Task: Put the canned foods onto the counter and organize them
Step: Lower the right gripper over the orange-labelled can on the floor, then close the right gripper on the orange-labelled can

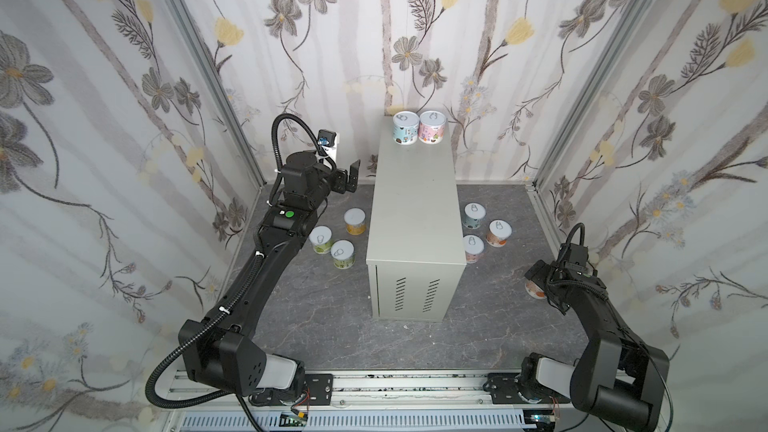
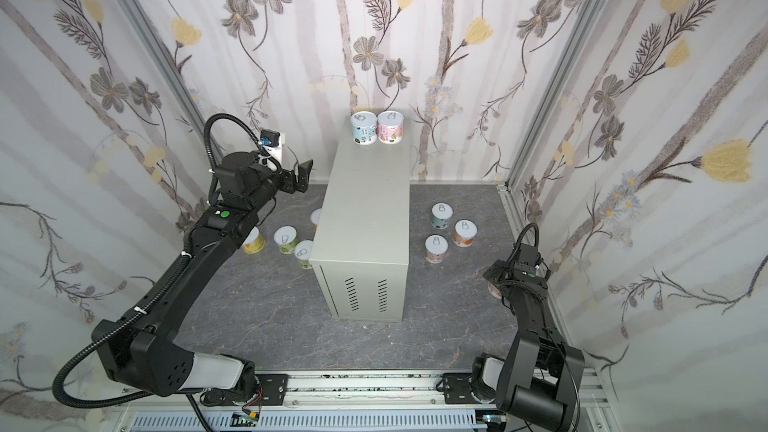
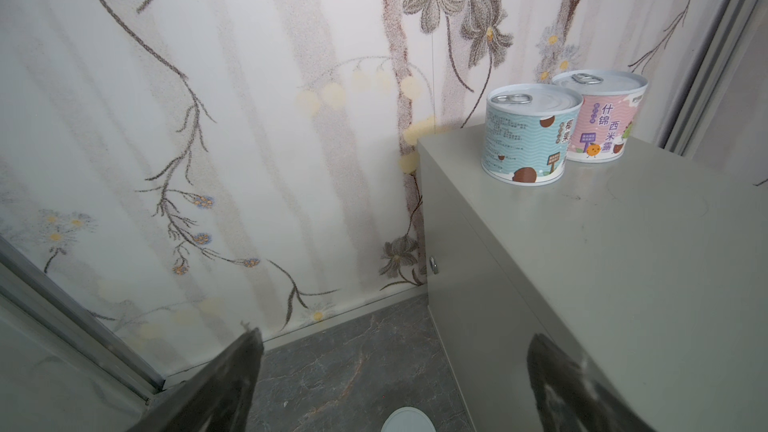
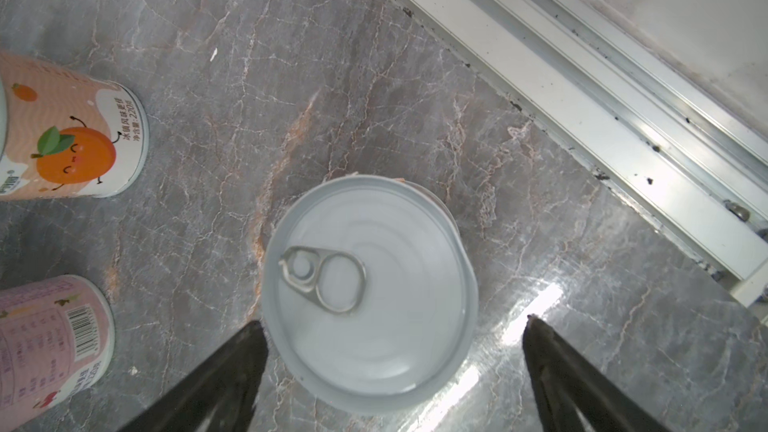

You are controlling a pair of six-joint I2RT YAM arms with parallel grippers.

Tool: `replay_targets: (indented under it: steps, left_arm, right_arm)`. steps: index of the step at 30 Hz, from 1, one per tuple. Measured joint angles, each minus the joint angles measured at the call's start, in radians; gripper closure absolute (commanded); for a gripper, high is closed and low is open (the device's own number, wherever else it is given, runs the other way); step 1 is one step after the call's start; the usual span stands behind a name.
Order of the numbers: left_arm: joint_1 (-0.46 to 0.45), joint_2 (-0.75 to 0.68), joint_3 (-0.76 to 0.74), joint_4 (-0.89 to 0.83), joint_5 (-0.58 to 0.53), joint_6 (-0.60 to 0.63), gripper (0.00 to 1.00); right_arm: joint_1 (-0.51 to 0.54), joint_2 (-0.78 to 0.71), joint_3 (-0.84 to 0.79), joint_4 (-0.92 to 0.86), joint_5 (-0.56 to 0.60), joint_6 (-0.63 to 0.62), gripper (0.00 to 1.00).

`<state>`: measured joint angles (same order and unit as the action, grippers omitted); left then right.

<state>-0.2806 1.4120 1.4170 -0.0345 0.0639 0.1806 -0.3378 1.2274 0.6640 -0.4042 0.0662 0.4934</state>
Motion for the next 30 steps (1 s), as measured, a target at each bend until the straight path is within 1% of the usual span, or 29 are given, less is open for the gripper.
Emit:
replay_targets:
  steps: [4,6,12,18,21,26,30]
  left_arm:
    - [0.0,0.02,0.031,-0.025,0.0,0.004,0.0]
    - [0.0,0.026,0.04,-0.031,-0.002,0.005,0.0]
    - [0.001,0.048,0.059,-0.049,-0.01,0.01,0.0]
    - [0.001,0.064,0.079,-0.055,-0.01,0.014,0.0]
    - [0.001,0.065,0.082,-0.058,-0.011,0.019,0.0]
    - [0.001,0.065,0.076,-0.06,-0.016,0.026,0.0]
    - [0.001,0.062,0.069,-0.075,-0.024,0.031,0.0]
  right_arm:
    - [0.0,0.057,0.016,0.036,-0.003,-0.024,0.05]
    - [-0.001,0.077,0.019,0.048,-0.005,-0.033,0.06]
    - [-0.001,0.127,0.021,0.084,-0.017,-0.045,0.19]
    - [-0.001,0.137,0.023,0.1,-0.016,-0.061,0.34]
    - [-0.001,0.134,0.018,0.105,-0.019,-0.069,0.37]
    - [-0.001,0.129,0.013,0.108,-0.018,-0.103,0.47]
    - [-0.001,0.119,0.016,0.084,-0.032,-0.133,0.51]
